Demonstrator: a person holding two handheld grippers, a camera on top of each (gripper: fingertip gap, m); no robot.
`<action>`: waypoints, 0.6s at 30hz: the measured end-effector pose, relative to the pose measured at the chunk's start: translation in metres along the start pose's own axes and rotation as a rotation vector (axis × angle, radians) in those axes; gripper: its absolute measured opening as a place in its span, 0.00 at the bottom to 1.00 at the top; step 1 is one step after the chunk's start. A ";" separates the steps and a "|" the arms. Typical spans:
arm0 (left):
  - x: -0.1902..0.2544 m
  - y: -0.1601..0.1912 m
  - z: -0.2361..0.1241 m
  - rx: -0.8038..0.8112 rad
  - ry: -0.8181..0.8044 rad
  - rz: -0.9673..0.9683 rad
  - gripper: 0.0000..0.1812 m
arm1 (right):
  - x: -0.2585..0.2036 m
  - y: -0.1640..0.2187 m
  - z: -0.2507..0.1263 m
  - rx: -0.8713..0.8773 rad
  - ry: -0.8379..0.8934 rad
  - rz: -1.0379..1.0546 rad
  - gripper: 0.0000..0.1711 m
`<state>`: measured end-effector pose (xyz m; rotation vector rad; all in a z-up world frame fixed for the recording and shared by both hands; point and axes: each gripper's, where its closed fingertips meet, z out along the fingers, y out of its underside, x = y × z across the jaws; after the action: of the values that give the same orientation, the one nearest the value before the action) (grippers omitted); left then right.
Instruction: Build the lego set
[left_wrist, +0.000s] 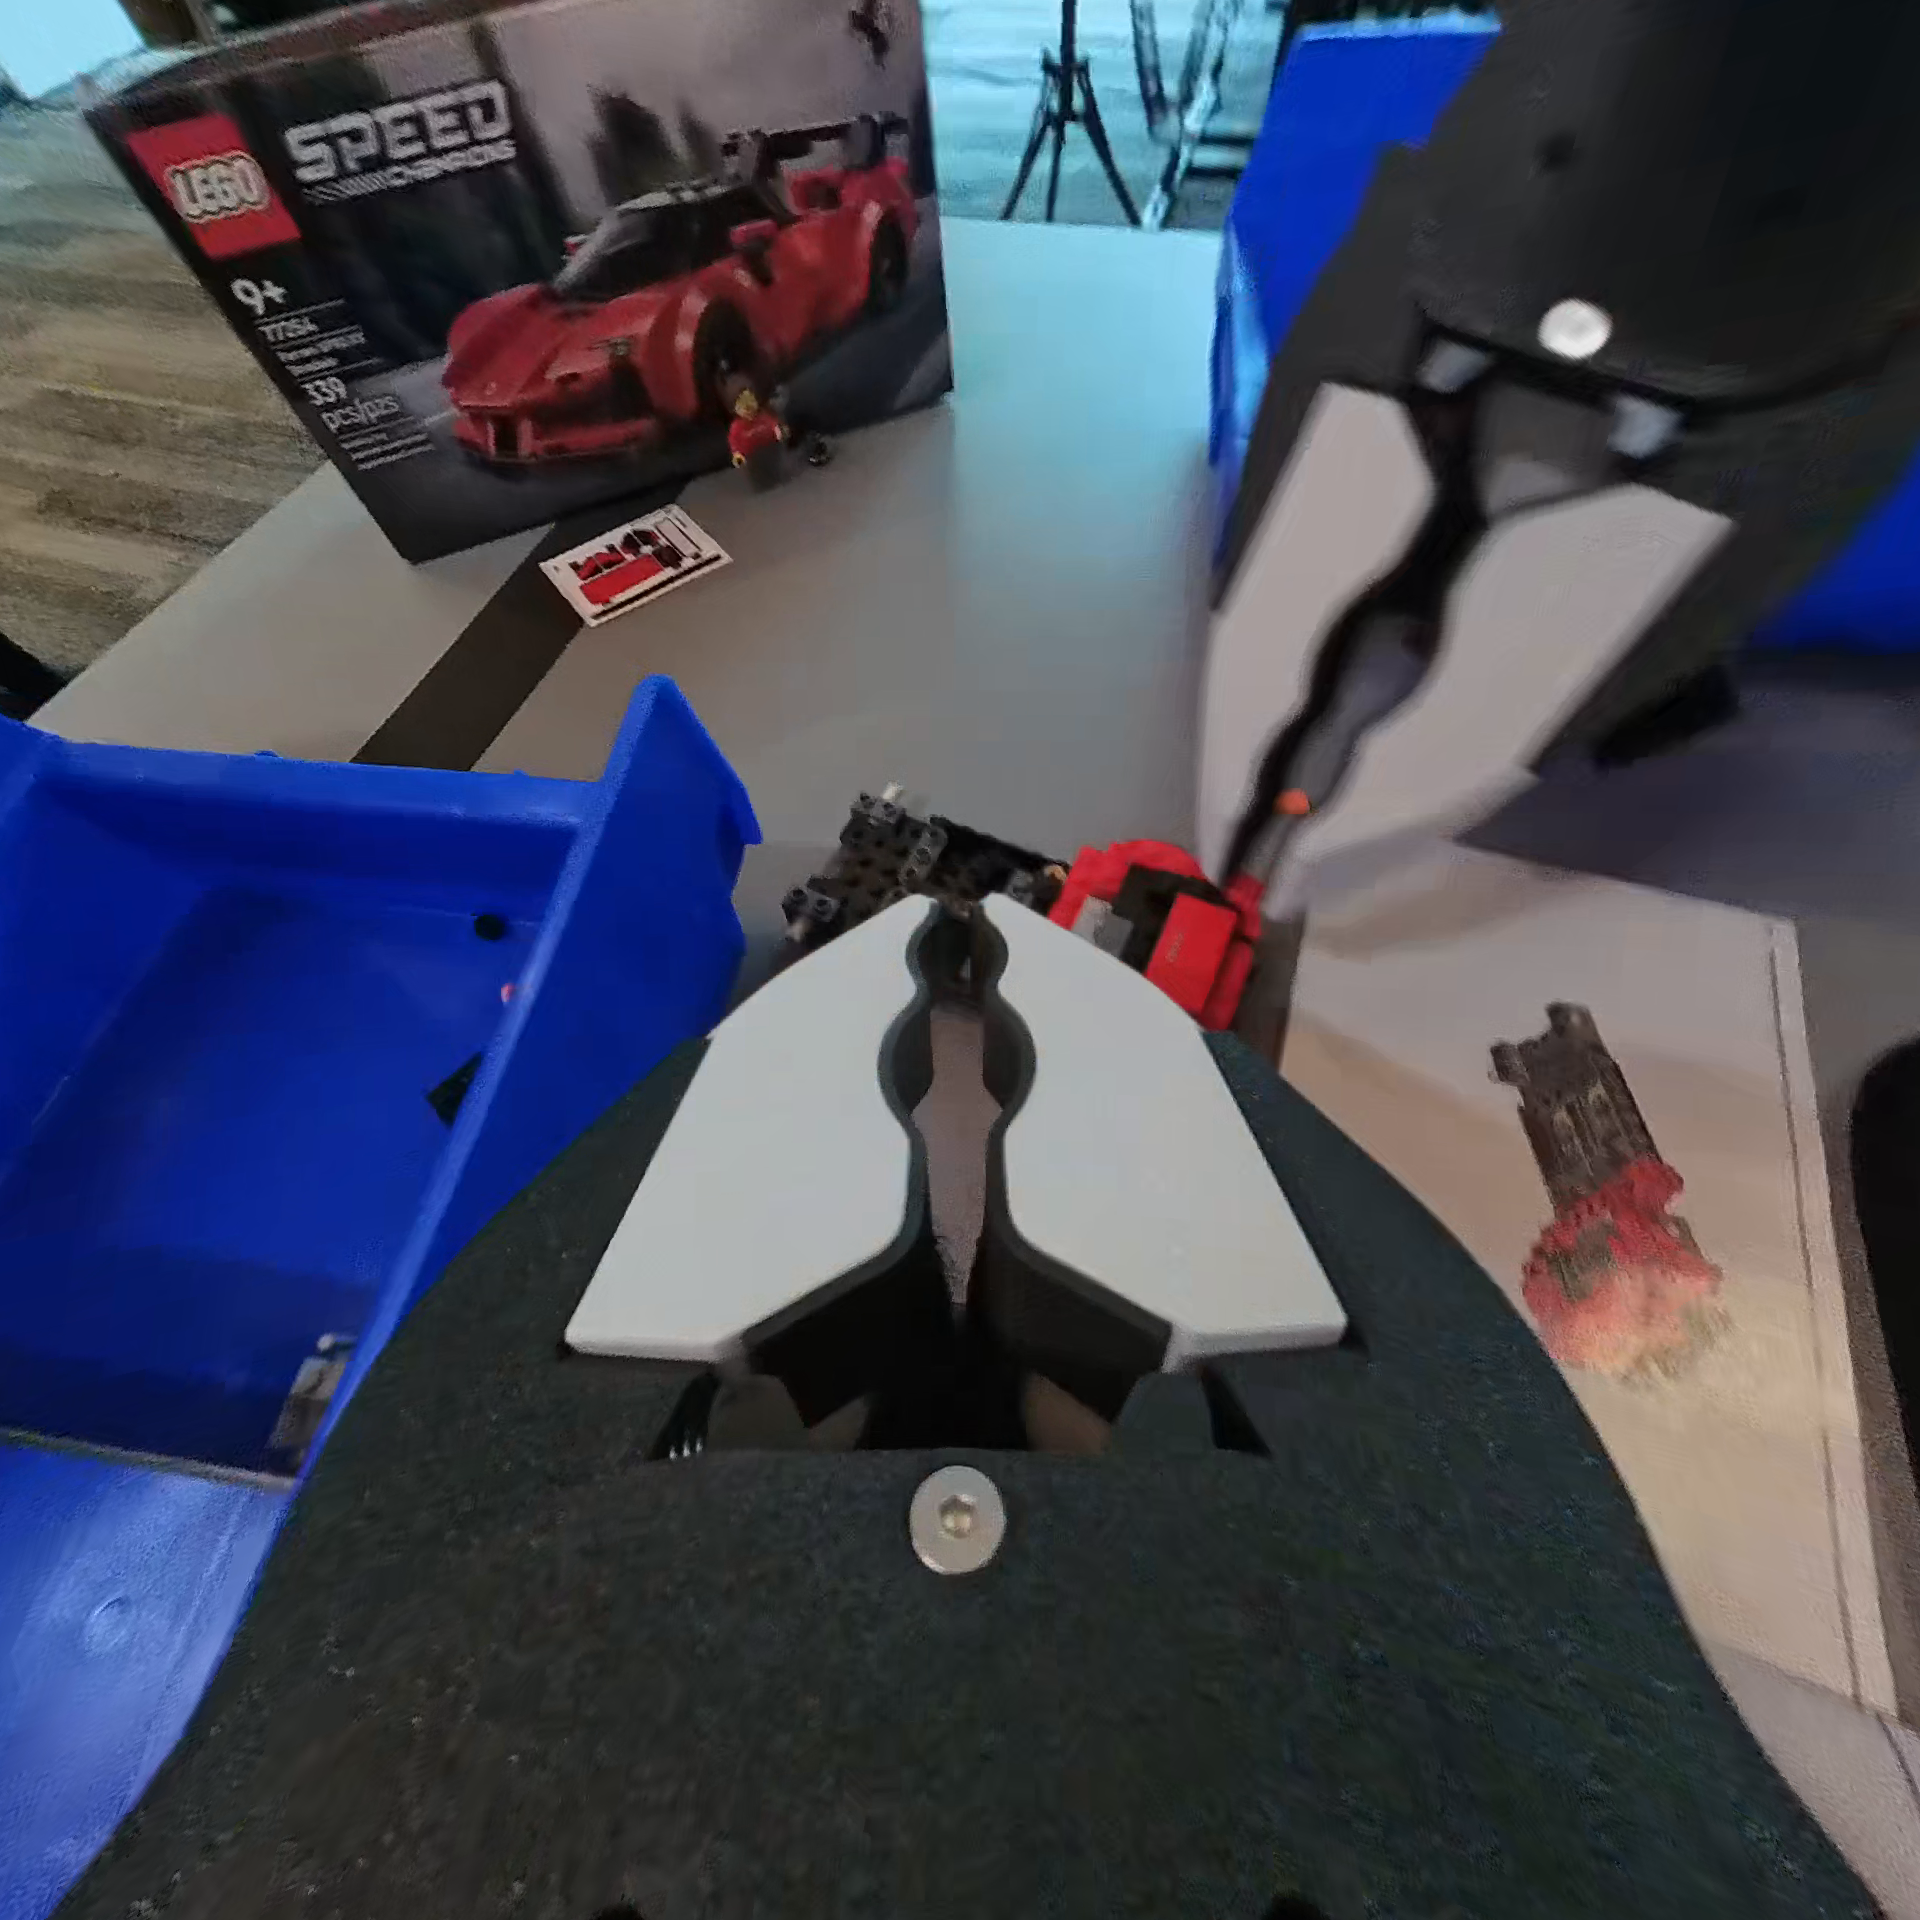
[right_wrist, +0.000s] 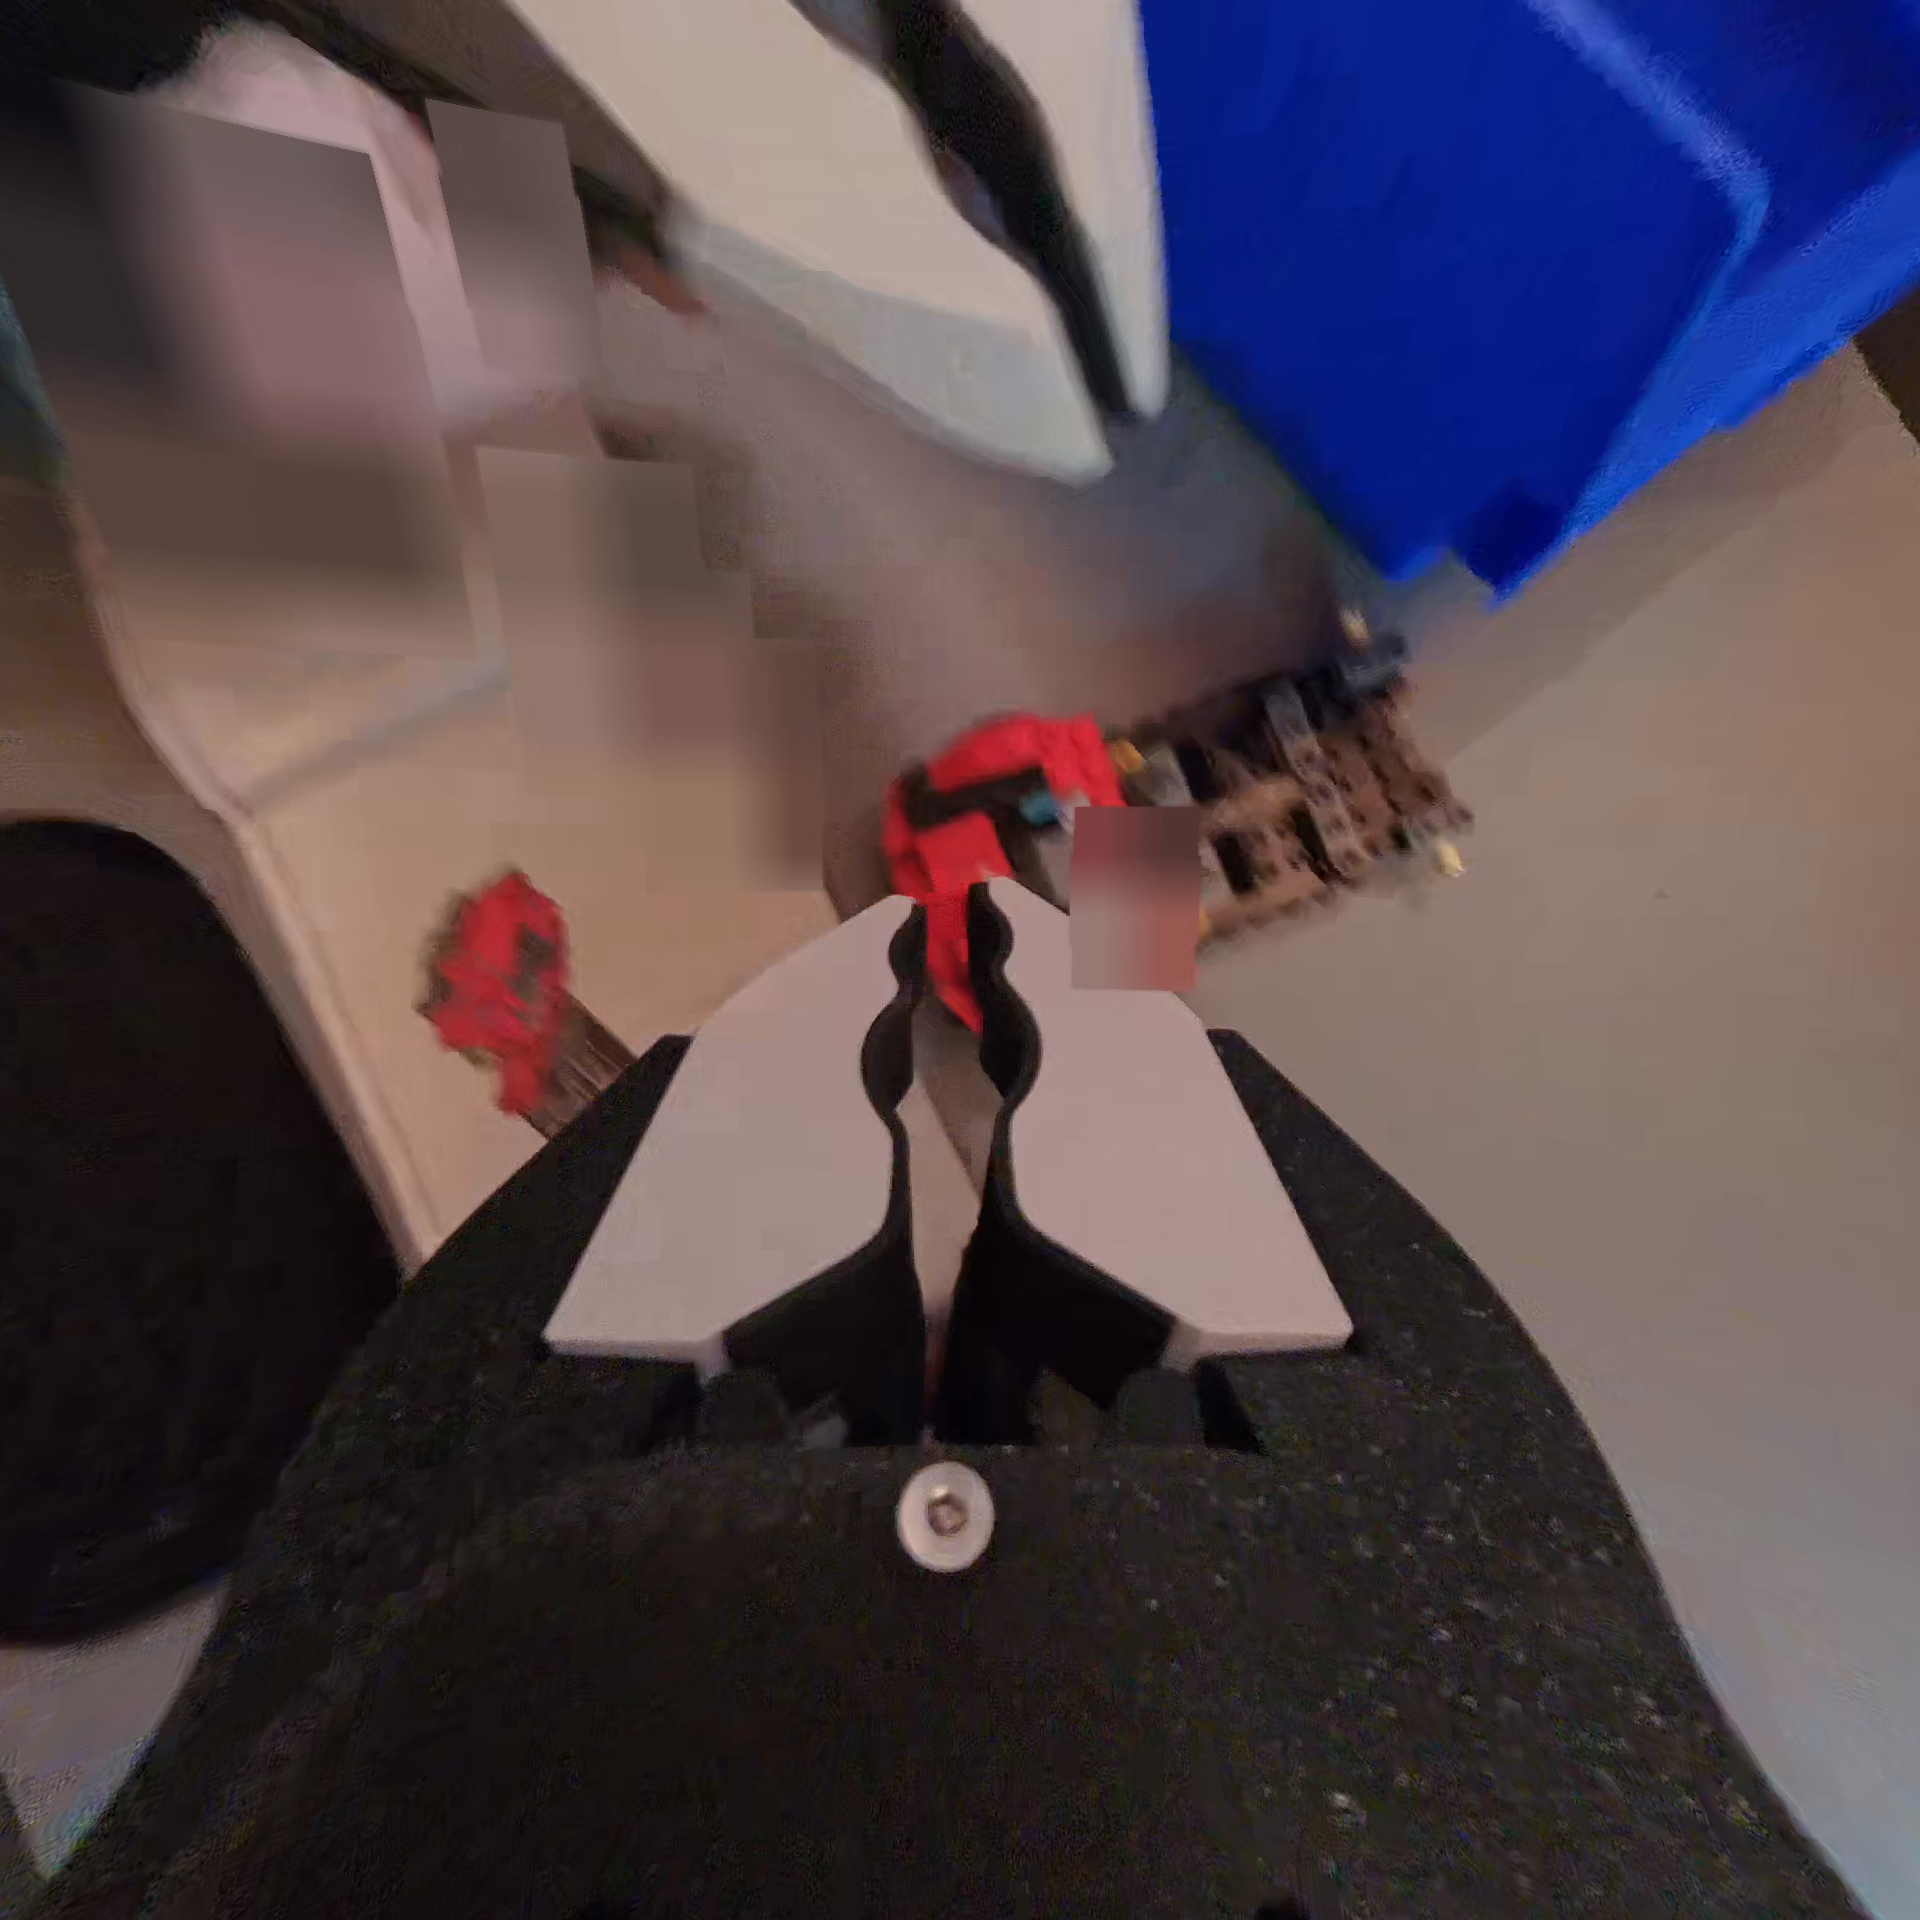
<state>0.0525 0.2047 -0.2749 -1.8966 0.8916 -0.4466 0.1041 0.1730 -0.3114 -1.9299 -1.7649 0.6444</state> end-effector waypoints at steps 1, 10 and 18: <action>-0.003 -0.002 0.002 0.024 0.003 -0.022 0.02 | -0.008 -0.005 -0.001 0.080 -0.023 0.002 0.04; 0.014 0.014 0.024 -0.021 0.114 0.010 0.02 | 0.021 0.046 -0.014 0.091 0.020 -0.061 0.04; 0.005 0.044 0.025 -0.234 0.034 0.075 0.02 | 0.039 0.053 0.004 -0.084 0.093 -0.146 0.04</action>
<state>0.0545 0.2037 -0.3255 -2.0635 1.0726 -0.3412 0.1469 0.2069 -0.3484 -1.8321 -1.8798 0.4289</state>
